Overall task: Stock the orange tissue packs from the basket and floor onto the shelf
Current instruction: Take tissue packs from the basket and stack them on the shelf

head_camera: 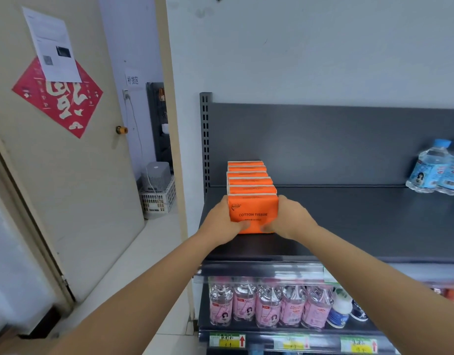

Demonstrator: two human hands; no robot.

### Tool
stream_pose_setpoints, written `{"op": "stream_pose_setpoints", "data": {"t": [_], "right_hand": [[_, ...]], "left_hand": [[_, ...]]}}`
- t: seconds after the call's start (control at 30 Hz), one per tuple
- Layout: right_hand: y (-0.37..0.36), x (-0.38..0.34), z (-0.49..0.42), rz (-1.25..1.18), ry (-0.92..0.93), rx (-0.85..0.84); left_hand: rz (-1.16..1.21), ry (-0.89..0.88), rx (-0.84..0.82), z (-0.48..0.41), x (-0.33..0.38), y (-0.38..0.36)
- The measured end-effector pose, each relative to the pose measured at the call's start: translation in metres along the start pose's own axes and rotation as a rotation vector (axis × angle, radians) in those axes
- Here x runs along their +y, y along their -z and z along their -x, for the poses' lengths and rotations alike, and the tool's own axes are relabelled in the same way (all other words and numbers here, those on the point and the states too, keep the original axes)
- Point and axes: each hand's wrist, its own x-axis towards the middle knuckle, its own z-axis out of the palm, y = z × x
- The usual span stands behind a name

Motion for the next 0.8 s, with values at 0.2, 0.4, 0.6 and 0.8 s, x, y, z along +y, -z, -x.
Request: {"op": "stream_pose_setpoints", "data": {"t": [0.2, 0.4, 0.6, 0.8], "right_hand": [[0.003, -0.010, 0.001, 0.396, -0.082, 0.058], [0.015, -0.014, 0.017, 0.344, -0.096, 0.012], [0.011, -0.031, 0.093, 0.423, 0.158, 0.164], [-0.055, -0.066, 0.161, 0.419, 0.287, -0.110]], "left_hand": [[-0.628, 0.047, 0.127, 0.004, 0.015, 0.011], [-0.802, 0.086, 0.063, 0.019, 0.016, 0.031], [-0.927, 0.071, 0.109, 0.073, 0.000, 0.058], [-0.919, 0.023, 0.166, 0.137, -0.031, 0.053]]}}
